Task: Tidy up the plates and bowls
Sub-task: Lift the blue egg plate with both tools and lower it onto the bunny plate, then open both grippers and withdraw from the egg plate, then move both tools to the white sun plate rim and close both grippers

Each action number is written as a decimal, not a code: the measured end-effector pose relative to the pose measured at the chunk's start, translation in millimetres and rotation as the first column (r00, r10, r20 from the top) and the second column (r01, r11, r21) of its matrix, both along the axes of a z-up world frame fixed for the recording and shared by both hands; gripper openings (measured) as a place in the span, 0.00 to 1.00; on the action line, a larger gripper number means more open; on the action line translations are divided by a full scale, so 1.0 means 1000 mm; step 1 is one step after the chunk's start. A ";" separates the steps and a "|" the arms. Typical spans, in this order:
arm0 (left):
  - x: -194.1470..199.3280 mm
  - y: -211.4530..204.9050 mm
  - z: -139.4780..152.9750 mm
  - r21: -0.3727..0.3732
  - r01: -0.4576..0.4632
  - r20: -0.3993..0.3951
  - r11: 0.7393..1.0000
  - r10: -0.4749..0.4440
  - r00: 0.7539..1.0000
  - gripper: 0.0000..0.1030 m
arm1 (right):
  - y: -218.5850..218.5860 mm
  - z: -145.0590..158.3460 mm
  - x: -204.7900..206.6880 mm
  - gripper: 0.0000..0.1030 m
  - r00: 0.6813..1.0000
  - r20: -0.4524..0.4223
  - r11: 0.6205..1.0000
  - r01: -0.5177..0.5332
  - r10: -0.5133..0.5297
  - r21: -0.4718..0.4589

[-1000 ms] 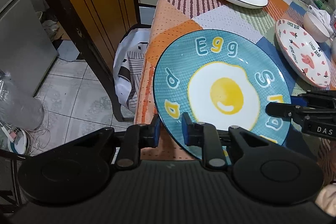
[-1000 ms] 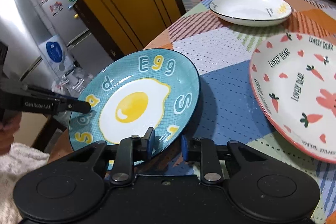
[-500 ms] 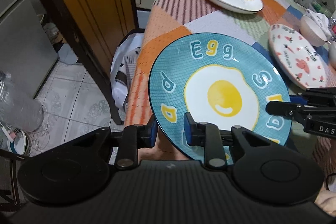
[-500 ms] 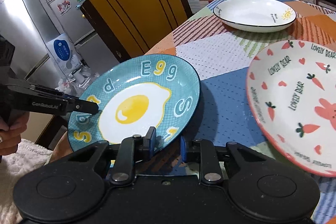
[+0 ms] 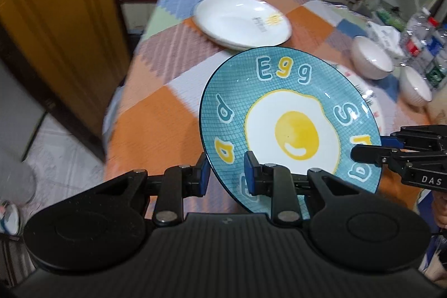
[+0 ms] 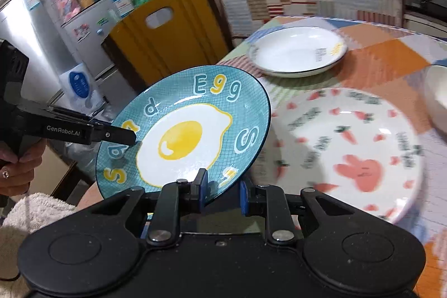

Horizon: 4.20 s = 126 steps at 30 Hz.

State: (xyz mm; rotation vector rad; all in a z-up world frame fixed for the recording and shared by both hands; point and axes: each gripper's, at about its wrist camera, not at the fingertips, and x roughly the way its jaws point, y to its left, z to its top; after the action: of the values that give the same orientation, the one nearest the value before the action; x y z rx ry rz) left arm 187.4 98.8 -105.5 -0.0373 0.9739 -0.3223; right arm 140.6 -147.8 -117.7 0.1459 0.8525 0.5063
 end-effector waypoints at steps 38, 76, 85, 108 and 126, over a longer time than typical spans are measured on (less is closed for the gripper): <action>0.079 -0.124 -0.046 0.017 0.144 -0.249 0.989 -0.136 0.959 0.26 | -0.072 -0.017 0.025 0.28 0.963 -0.067 0.941 0.238 -0.260 -0.240; 0.073 -0.060 0.047 0.155 0.135 -0.132 0.979 -0.115 0.985 0.41 | -0.038 0.086 0.019 0.83 0.966 0.185 0.908 0.238 -0.183 -0.345; 0.103 -0.031 0.072 0.164 0.080 -0.067 0.983 -0.070 0.995 0.69 | -0.001 0.118 0.078 0.83 0.996 0.094 0.915 0.029 0.010 -0.402; 0.197 -0.029 0.002 0.194 0.011 -0.095 0.981 0.007 0.995 0.76 | -0.025 0.030 0.217 0.77 0.992 -0.058 0.993 0.111 -0.113 -0.042; 0.259 -0.021 -0.052 0.097 -0.064 -0.096 0.993 0.073 0.993 0.68 | -0.051 -0.042 0.268 0.52 0.940 -0.228 0.957 0.278 -0.255 0.076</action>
State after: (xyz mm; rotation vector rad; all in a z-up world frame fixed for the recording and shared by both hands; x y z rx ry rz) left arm 446.0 77.7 -158.0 -0.0011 1.0826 -0.2127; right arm 408.4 -199.2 -159.6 0.4164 1.0003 0.2824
